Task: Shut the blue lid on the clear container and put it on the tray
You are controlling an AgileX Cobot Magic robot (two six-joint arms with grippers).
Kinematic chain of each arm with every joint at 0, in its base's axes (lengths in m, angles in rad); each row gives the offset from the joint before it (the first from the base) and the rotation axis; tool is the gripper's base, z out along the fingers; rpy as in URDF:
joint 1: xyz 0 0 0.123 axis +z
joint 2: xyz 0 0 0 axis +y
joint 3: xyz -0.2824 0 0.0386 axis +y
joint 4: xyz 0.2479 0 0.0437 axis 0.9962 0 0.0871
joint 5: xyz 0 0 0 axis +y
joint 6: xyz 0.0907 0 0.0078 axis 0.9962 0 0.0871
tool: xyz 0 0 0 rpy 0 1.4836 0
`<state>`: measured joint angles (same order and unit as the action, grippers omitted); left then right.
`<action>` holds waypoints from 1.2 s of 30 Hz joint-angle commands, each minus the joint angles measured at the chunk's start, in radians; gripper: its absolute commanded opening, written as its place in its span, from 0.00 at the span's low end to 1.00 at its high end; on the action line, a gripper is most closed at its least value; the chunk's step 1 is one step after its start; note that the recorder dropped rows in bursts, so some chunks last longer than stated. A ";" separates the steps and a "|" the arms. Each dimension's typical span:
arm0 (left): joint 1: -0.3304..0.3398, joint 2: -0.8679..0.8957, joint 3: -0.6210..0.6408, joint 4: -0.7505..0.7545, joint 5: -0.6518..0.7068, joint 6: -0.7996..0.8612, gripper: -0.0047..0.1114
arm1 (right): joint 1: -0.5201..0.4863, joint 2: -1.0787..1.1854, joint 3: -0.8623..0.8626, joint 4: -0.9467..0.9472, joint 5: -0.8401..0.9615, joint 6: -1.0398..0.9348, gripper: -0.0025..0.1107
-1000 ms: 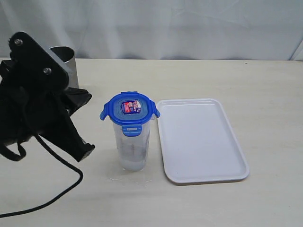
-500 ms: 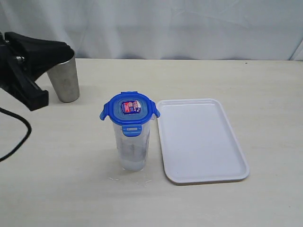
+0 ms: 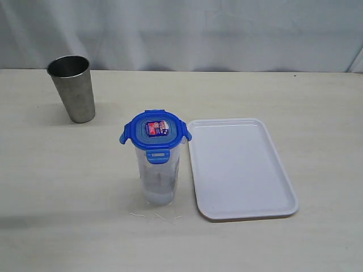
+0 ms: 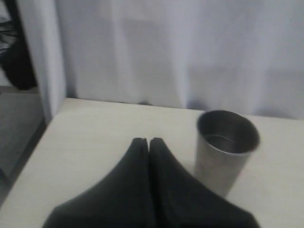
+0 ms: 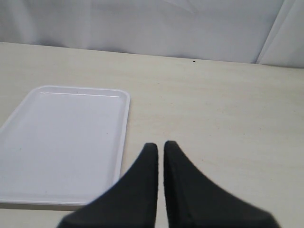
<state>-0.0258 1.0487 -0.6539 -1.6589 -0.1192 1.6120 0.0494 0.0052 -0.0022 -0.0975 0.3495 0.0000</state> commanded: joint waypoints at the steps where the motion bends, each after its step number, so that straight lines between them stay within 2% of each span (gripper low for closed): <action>1: -0.071 -0.063 0.036 0.742 -0.312 -0.801 0.04 | -0.003 -0.005 0.002 0.008 -0.003 0.000 0.06; 2: -0.090 -0.081 0.063 0.875 -0.359 -0.935 0.04 | -0.003 -0.005 0.002 0.008 -0.003 0.000 0.06; 3: -0.119 -0.114 0.107 1.141 -0.427 -1.186 0.04 | -0.003 -0.005 0.002 0.008 -0.003 0.000 0.06; 4: -0.128 -0.121 0.130 1.303 -0.431 -1.332 0.04 | -0.003 -0.005 0.002 0.008 -0.003 0.000 0.06; 5: -0.130 -0.119 0.150 1.508 -0.391 -1.490 0.04 | -0.003 -0.005 0.002 0.008 -0.003 0.000 0.06; 7: -0.130 -0.084 0.164 1.794 -0.272 -1.740 0.04 | -0.003 -0.005 0.002 0.008 -0.003 0.000 0.06; 9: -0.132 -0.053 0.198 2.044 -0.306 -1.976 0.04 | -0.003 -0.005 0.002 0.008 -0.003 0.000 0.06; 11: -0.132 -0.021 0.244 2.270 -0.446 -2.121 0.04 | -0.003 -0.005 0.002 0.008 -0.003 0.000 0.06; 14: -0.132 0.068 0.315 2.535 -0.690 -2.158 0.04 | -0.003 -0.005 0.002 0.008 -0.003 0.000 0.06; 16: -0.132 0.148 0.321 2.666 -0.756 -2.158 0.04 | -0.003 -0.005 0.002 0.008 -0.003 0.000 0.06; 22: -0.132 0.321 0.321 2.733 -0.902 -2.101 0.04 | -0.003 -0.005 0.002 0.008 -0.003 0.000 0.06; 30: -0.132 0.384 0.321 2.767 -0.928 -2.027 0.04 | -0.003 -0.005 0.002 0.008 -0.003 0.000 0.06; 36: -0.132 0.399 0.321 2.800 -0.931 -2.035 0.04 | -0.003 -0.005 0.002 -0.015 -0.044 0.000 0.06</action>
<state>-0.1526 1.4315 -0.3334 1.1294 -1.0357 -0.4222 0.0494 0.0052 -0.0022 -0.0975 0.3495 0.0000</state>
